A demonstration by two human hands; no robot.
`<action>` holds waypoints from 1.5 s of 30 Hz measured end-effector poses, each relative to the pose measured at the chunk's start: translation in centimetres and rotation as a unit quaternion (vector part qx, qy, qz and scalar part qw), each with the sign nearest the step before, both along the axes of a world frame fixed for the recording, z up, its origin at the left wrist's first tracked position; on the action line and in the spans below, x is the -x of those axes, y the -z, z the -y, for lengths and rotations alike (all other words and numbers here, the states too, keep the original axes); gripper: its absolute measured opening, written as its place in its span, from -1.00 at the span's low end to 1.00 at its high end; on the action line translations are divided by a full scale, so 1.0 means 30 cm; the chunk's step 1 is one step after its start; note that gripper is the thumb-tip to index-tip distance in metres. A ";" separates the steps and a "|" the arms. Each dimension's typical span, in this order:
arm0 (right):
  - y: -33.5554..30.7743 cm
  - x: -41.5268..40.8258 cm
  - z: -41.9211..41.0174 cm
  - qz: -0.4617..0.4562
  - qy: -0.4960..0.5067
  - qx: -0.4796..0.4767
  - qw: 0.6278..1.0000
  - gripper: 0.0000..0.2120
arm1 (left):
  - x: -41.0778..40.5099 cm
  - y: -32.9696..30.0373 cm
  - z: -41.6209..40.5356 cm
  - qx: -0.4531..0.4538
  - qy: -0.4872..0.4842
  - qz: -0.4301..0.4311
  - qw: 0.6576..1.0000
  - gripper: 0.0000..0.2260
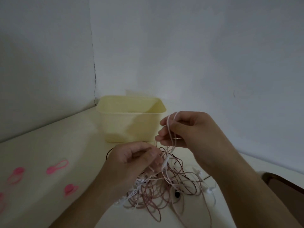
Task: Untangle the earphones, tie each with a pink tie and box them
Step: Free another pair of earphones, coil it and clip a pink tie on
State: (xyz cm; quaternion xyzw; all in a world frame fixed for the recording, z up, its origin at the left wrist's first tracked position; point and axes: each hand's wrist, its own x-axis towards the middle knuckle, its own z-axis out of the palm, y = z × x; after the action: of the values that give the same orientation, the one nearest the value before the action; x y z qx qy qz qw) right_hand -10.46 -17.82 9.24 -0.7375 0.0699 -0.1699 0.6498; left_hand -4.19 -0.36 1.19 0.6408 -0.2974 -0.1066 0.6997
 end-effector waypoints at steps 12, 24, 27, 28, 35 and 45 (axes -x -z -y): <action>0.011 -0.013 -0.035 -0.004 -0.020 -0.008 1.000 -0.80 | -0.003 0.026 0.012 -0.025 0.038 0.014 0.999 -0.91; 0.000 0.004 0.063 -0.258 0.059 0.360 0.895 -0.51 | -0.047 -0.003 -0.032 0.187 0.087 -0.116 0.972 -0.86; -0.007 0.014 0.044 -0.262 0.163 0.523 0.795 -0.68 | -0.045 -0.018 -0.038 0.197 0.065 -0.128 0.970 -0.83; -0.011 0.018 0.021 -0.230 0.190 0.544 0.784 -0.76 | -0.046 -0.019 -0.040 0.185 0.063 -0.121 0.973 -0.82; 0.033 -0.008 -0.064 -0.026 0.008 0.340 0.940 -0.52 | -0.051 -0.007 -0.038 0.126 0.049 -0.058 0.989 -0.79; -0.046 0.010 0.090 0.055 0.169 -0.087 0.980 -0.57 | -0.117 -0.033 -0.082 0.294 -0.081 -0.144 0.942 -0.92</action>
State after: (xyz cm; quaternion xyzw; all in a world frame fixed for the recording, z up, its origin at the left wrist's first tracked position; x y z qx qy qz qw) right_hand -10.75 -20.52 10.61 -0.6450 0.1720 -0.3105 0.6767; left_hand -0.67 2.09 2.17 0.4064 -0.1587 -0.0489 0.8985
